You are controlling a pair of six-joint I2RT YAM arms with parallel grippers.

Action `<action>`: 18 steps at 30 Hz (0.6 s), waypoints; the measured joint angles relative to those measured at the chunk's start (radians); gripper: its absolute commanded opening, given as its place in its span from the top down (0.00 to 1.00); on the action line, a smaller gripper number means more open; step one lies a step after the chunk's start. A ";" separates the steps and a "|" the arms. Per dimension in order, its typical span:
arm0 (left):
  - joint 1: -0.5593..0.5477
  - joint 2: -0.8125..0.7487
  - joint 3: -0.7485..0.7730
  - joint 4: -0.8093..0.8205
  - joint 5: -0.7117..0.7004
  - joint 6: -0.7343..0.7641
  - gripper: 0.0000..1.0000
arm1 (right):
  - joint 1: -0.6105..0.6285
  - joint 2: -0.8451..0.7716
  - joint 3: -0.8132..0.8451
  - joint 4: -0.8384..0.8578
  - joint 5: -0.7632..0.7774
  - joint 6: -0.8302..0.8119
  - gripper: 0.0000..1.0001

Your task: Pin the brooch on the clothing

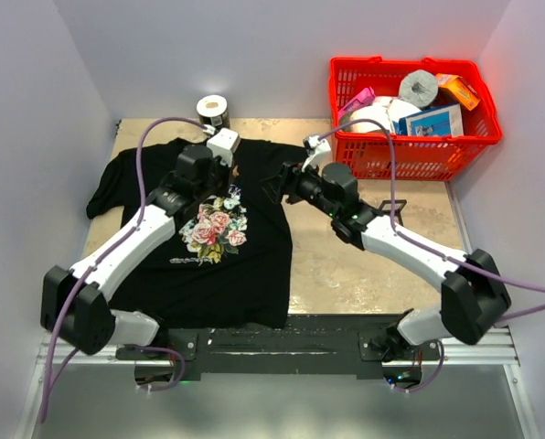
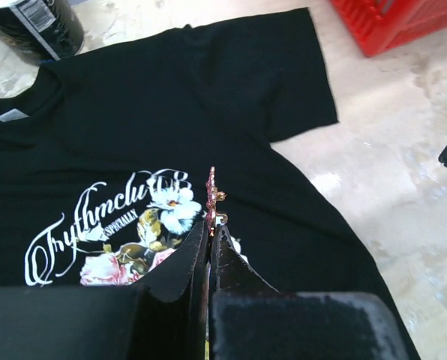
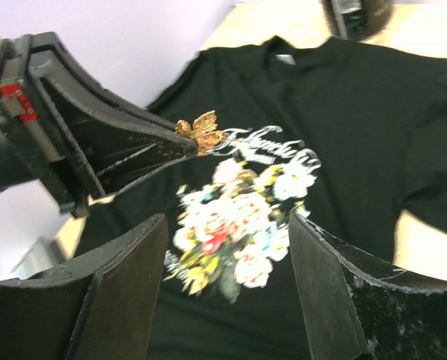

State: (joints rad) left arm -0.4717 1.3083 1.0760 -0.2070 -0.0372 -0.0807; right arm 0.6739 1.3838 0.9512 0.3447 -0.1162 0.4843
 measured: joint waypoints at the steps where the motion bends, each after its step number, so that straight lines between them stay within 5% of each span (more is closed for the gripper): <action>1: 0.001 0.025 0.015 -0.002 -0.007 0.000 1.00 | -0.001 0.023 0.018 -0.006 0.010 -0.006 0.36; 7: 0.086 0.197 0.075 0.023 0.161 -0.047 1.00 | 0.012 0.212 0.103 -0.055 0.068 -0.025 0.41; 12: 0.251 0.274 0.005 0.180 0.394 -0.188 1.00 | 0.065 0.374 0.176 -0.115 0.144 -0.052 0.42; 18: 0.302 0.369 -0.007 0.362 0.561 -0.349 1.00 | 0.119 0.511 0.269 -0.163 0.213 -0.089 0.42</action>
State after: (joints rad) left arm -0.1696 1.6772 1.0687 0.1555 0.5236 -0.4301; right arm 0.7929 1.8946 1.2205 0.1822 0.0967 0.3950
